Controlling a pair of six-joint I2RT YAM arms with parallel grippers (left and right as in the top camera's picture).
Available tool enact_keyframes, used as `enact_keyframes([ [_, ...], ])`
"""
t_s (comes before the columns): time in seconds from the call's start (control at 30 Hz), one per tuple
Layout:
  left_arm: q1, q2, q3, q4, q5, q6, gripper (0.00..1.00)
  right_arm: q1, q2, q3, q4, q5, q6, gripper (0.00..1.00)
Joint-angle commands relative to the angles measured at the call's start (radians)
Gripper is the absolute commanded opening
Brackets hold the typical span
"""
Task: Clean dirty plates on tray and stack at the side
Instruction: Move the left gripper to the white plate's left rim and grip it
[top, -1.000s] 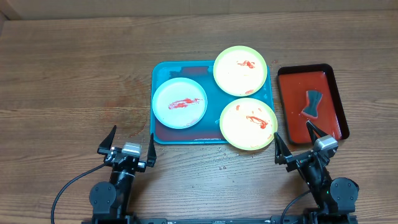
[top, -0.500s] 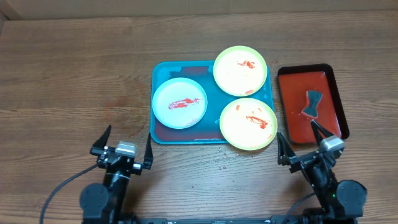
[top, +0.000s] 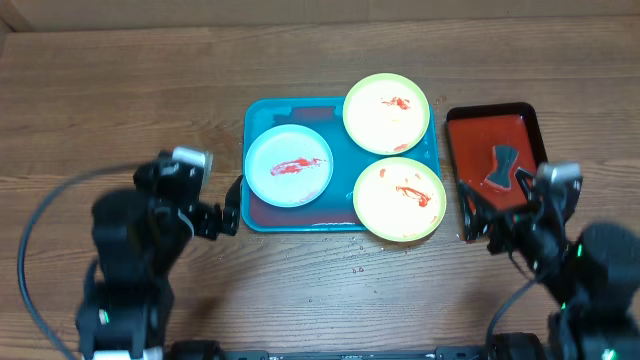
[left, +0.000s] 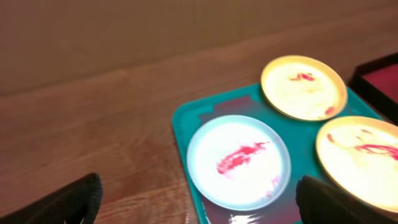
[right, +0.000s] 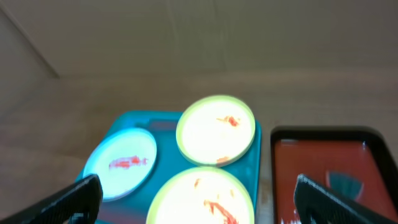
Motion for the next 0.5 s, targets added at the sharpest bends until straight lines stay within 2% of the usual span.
enact_keyframes([
  [0.0,-0.047,0.161,0.203,-0.110,0.012,-0.018,1.00,0.006,0.162,0.178,-0.098,-0.005,0.000,1.00],
  [0.2,-0.117,0.447,0.481,-0.344,0.014,-0.018,1.00,0.006,0.481,0.482,-0.397,0.001,-0.008,1.00],
  [0.37,-0.129,0.607,0.530,-0.334,0.050,-0.018,1.00,0.006,0.644,0.555,-0.447,0.048,-0.010,1.00],
  [0.47,-0.129,0.689,0.530,-0.315,0.093,-0.071,1.00,0.006,0.697,0.555,-0.441,0.044,-0.010,1.00],
])
